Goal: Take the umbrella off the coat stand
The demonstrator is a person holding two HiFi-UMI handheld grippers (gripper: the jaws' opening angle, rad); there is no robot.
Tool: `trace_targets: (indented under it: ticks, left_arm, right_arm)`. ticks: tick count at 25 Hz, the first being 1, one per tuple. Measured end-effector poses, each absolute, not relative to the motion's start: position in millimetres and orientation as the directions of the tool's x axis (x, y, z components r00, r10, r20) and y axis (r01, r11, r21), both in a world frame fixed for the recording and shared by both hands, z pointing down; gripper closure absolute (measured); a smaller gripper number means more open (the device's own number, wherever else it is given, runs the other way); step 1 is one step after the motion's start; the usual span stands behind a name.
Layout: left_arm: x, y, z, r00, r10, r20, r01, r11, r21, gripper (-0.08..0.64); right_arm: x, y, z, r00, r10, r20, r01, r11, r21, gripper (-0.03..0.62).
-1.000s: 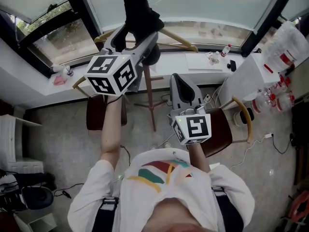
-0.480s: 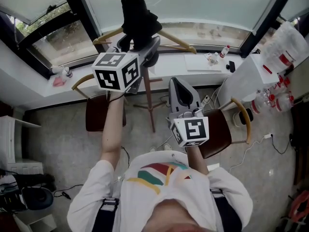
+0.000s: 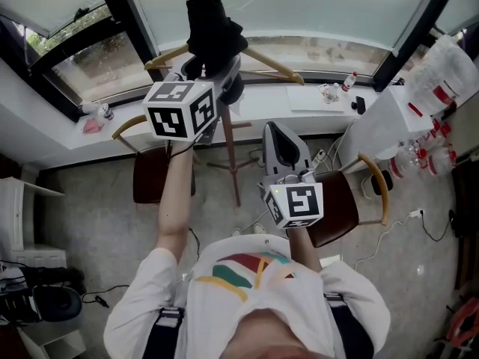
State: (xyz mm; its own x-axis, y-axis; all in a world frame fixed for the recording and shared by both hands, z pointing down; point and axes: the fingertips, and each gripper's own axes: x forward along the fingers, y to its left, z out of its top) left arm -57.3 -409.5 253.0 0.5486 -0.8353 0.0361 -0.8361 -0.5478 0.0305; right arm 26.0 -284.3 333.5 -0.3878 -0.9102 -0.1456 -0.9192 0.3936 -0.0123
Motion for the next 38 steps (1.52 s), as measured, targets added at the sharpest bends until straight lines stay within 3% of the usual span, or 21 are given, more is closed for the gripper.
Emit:
trace_targets:
  ticks: [16,38]
  left_arm:
    - [-57.8,-406.1,254.6,0.593,-0.800,0.097,-0.805,-0.591,0.044,0.314]
    - [-66.1,-394.5,209.0,0.588,-0.809,0.017,-0.809,-0.588,0.013,0.318]
  right_arm:
    - [20.9,-287.1,329.5,-0.396,-0.903,-0.168,-0.915,0.404,-0.018,0.594]
    - [22.9,-283.7,323.2,-0.397,-0.901,-0.176,-0.915,0.404,-0.004,0.594]
